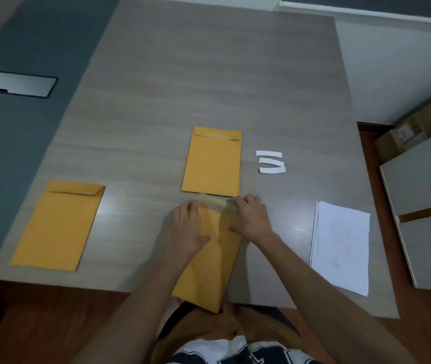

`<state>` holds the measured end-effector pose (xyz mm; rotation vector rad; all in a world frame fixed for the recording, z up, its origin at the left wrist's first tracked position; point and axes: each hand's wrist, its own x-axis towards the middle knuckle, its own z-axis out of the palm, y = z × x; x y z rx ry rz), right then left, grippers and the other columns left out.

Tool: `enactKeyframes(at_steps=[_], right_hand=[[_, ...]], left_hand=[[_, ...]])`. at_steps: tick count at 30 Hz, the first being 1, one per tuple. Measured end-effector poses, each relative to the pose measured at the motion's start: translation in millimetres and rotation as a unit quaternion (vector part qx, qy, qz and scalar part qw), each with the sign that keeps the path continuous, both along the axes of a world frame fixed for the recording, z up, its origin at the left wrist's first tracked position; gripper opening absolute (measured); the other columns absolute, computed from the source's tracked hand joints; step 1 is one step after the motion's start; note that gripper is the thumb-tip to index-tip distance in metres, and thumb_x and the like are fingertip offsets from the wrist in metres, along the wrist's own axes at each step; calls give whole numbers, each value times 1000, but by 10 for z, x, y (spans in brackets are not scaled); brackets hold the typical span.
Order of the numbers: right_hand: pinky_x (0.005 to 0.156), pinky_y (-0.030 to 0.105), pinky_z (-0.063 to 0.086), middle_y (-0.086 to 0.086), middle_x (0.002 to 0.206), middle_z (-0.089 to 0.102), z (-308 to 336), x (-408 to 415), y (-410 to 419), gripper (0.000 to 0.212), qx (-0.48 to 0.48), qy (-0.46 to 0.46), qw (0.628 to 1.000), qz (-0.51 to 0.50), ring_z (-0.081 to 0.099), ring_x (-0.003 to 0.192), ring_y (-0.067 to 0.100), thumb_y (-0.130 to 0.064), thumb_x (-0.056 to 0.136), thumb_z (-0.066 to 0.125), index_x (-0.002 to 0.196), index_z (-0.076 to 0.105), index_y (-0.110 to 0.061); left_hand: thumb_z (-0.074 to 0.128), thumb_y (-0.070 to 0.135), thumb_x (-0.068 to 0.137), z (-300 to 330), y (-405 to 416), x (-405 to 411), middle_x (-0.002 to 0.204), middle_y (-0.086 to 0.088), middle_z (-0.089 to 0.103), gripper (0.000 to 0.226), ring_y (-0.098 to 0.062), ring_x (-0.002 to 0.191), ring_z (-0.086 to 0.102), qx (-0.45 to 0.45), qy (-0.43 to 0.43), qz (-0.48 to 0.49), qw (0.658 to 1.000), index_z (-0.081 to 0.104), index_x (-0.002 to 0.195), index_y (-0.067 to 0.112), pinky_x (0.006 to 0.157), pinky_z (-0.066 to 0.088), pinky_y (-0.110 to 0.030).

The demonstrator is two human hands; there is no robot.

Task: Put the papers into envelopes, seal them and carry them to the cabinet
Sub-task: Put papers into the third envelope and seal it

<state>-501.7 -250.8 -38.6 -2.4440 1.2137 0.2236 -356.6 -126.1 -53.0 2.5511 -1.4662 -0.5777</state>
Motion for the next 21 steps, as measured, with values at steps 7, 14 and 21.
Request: enactKeyframes(at_steps=[7,14,21], right_hand=[[88,33,42,7,115,53,-39,18,542,36,-70,-21,996,58,49,105,26,-17,90,53,126,53,-15],[105,44,39,7,154,32,-176,104,836,63,-69,24,996,49,40,131,32,-17,93,50,150,26,-11],[121,46,0,0,162,-10,-279,129,832,58,-58,122,982,132,-8,149,24,-21,104,21,153,-9,-19]], left_hand=[[86,46,68,19,117,1,149,-15,40,97,-35,131,44,-16,-70,-77,994,37,147,20,97,48,-47],[68,14,83,-50,253,207,139,-8,57,53,-27,128,53,-24,-40,-172,984,57,135,6,100,48,-42],[43,35,90,-65,310,373,132,-15,57,60,-28,121,54,13,-136,-288,948,53,136,-1,100,47,-38]])
